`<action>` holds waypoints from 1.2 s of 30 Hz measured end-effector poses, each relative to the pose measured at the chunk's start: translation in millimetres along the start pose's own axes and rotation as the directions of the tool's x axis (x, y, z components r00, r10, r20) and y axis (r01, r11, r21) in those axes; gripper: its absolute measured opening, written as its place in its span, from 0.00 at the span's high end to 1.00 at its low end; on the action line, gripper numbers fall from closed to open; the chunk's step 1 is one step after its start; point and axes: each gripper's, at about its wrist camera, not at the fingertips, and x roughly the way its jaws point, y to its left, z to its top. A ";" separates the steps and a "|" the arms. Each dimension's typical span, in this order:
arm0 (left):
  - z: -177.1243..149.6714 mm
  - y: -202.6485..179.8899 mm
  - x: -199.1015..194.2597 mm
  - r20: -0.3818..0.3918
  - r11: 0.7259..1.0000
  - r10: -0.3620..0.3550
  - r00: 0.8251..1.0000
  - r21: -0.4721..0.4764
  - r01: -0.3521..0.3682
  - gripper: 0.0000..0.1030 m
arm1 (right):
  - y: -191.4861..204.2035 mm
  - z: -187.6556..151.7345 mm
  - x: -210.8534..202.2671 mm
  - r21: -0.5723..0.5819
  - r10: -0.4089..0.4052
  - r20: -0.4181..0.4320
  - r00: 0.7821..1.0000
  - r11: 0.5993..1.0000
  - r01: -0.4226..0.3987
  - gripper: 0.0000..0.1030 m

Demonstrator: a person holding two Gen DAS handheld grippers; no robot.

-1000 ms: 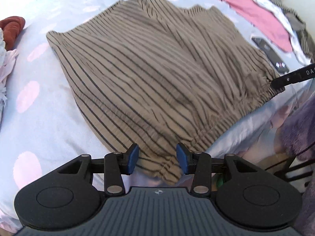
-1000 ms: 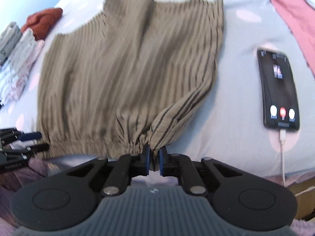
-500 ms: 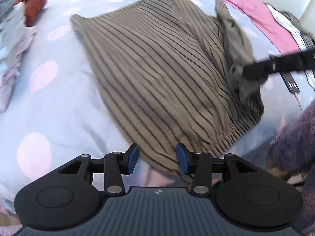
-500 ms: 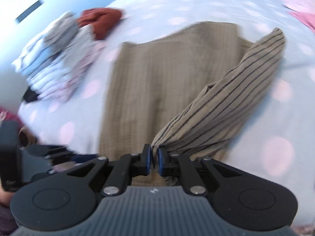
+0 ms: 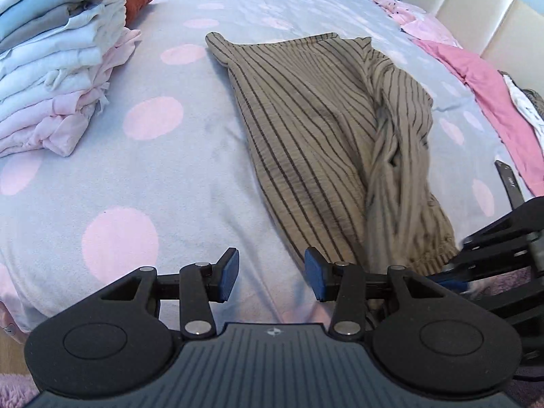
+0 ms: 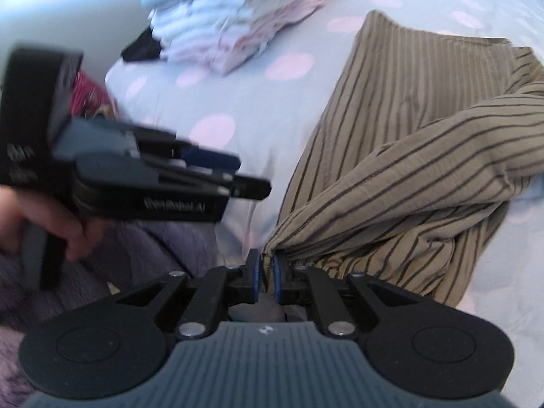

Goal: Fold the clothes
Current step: 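Grasp the trouser leg cuffs with the left tool and pull them toward the waistband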

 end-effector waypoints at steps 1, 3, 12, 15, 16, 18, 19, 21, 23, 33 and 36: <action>0.3 0.4 0.0 0.001 1.000 -0.009 1.000 0.002 0.009 0.61 | 0.4 -1.3 4.2 -0.010 -0.011 -0.005 1.000 1.000 0.011 0.91; 0.4 0.3 -0.2 0.001 1.000 -0.028 1.000 0.005 0.028 0.61 | 1.0 -3.9 10.9 -0.033 -0.032 -0.011 0.999 0.999 0.032 0.90; -5.4 -4.9 -7.8 -0.007 0.993 -0.119 0.993 -0.016 0.119 0.55 | 11.0 -14.4 -4.4 -0.160 -0.052 0.033 0.998 0.985 0.057 0.61; -8.0 -4.1 -10.9 -0.005 0.981 -0.181 0.983 -0.067 0.180 0.50 | 9.7 -23.4 -18.6 -0.196 -0.079 0.068 0.995 0.976 0.091 0.57; -9.1 -4.1 -10.7 -0.006 0.976 -0.201 0.980 -0.087 0.200 0.48 | 8.7 -26.9 -23.0 -0.206 -0.087 0.078 0.993 0.973 0.102 0.55; -10.7 -4.7 -5.9 -0.020 0.966 -0.229 0.973 -0.125 0.224 0.47 | 6.6 -34.0 -30.0 -0.226 -0.105 0.092 0.990 0.966 0.123 0.55; -11.6 -5.4 -2.5 -0.030 0.963 -0.238 0.971 -0.141 0.231 0.47 | 6.1 -37.6 -31.4 -0.237 -0.120 0.094 0.988 0.961 0.139 0.55; -12.8 -8.4 5.0 -0.052 0.957 -0.249 0.967 -0.165 0.238 0.47 | 4.2 -46.7 -34.4 -0.259 -0.146 0.098 0.984 0.951 0.167 0.55; -14.3 -11.0 13.2 -0.074 0.950 -0.268 0.961 -0.190 0.250 0.47 | 2.5 -54.4 -37.2 -0.274 -0.162 0.106 0.981 0.943 0.186 0.54; -16.1 -8.5 49.5 -0.154 0.923 -0.312 0.938 -0.282 0.261 0.76 | -7.5 -79.3 -50.6 -0.310 -0.259 0.174 0.950 0.901 0.302 0.50; -15.7 -12.2 51.7 -0.162 0.933 -0.299 0.941 -0.258 0.252 0.81 | -22.3 -67.9 -60.3 -0.210 -0.272 0.186 0.944 0.927 0.309 0.50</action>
